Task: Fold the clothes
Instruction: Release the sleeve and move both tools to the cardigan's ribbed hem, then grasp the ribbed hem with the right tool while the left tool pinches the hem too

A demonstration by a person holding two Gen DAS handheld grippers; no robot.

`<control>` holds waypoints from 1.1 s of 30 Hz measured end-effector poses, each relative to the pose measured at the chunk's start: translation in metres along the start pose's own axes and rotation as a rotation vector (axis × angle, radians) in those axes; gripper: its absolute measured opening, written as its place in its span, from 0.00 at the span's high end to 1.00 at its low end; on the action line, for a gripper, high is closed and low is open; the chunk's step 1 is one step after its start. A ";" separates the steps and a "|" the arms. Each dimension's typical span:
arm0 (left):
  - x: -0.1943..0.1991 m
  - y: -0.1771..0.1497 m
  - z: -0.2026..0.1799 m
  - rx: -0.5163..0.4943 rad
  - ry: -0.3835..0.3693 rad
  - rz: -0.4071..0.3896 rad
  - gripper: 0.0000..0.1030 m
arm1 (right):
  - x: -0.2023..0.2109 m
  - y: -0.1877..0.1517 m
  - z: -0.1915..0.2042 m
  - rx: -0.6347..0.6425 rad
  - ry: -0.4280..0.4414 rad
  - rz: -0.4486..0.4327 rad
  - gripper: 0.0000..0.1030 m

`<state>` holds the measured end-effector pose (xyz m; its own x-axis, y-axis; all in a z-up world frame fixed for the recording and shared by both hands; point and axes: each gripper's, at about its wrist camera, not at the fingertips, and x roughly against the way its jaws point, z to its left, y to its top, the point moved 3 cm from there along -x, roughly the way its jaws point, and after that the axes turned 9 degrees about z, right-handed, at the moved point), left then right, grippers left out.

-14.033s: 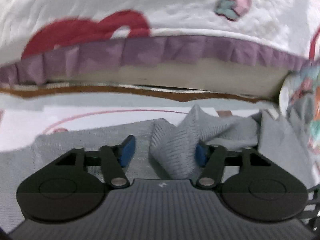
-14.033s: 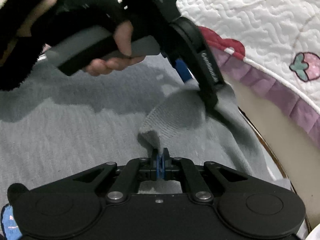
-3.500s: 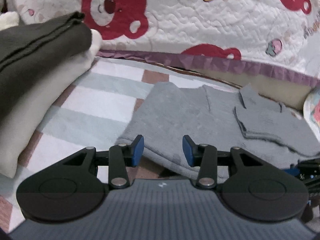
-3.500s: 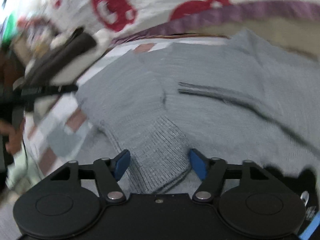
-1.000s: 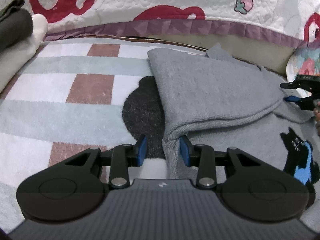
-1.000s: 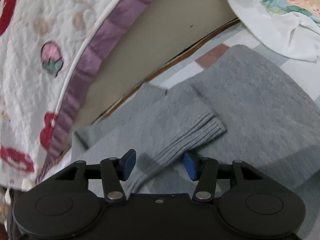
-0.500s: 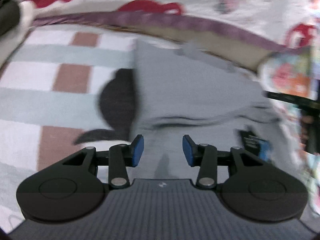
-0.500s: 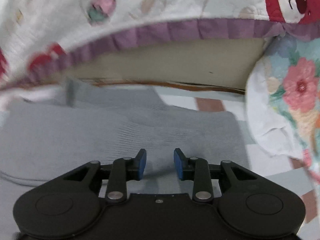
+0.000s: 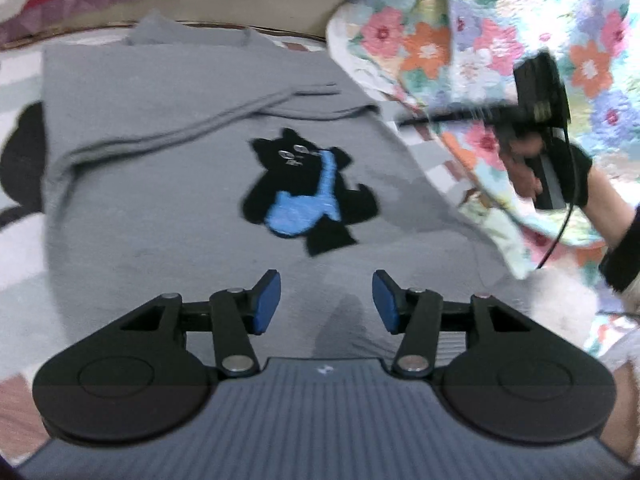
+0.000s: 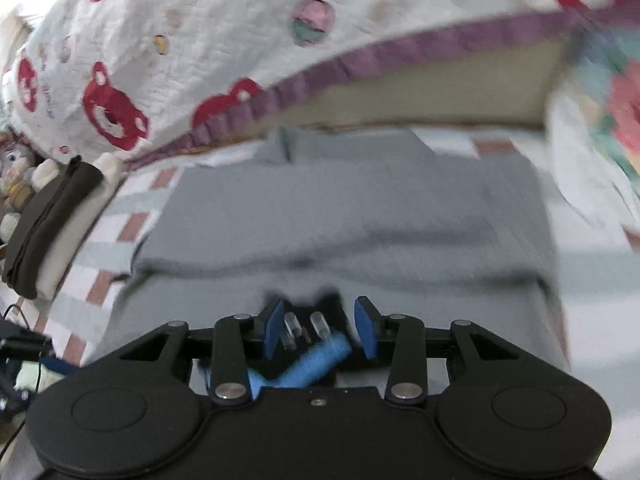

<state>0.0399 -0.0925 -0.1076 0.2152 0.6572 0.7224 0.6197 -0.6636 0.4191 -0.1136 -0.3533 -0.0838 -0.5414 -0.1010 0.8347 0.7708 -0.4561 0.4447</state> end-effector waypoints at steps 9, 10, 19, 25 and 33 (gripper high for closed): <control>0.014 -0.018 -0.051 -0.174 -0.135 -0.006 0.47 | 0.070 -0.131 -0.032 -0.265 -0.056 0.086 0.57; 0.013 -0.020 -0.053 -0.179 -0.137 0.003 0.47 | 0.075 -0.145 -0.034 -0.298 -0.056 0.085 0.57; 0.008 -0.029 -0.064 -0.206 -0.129 0.037 0.46 | 0.062 -0.193 -0.027 -0.458 -0.021 0.175 0.51; 0.015 -0.030 -0.064 -0.229 -0.133 0.029 0.46 | 0.067 -0.200 -0.030 -0.495 -0.026 0.214 0.47; 0.018 -0.029 -0.067 -0.233 -0.215 0.004 0.43 | 0.069 -0.206 -0.041 -0.663 0.148 0.112 0.87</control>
<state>-0.0247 -0.0847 -0.0699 0.3878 0.6982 0.6018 0.4344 -0.7143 0.5487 -0.3236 -0.3023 -0.1312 -0.5467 -0.2776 0.7900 0.4821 -0.8757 0.0259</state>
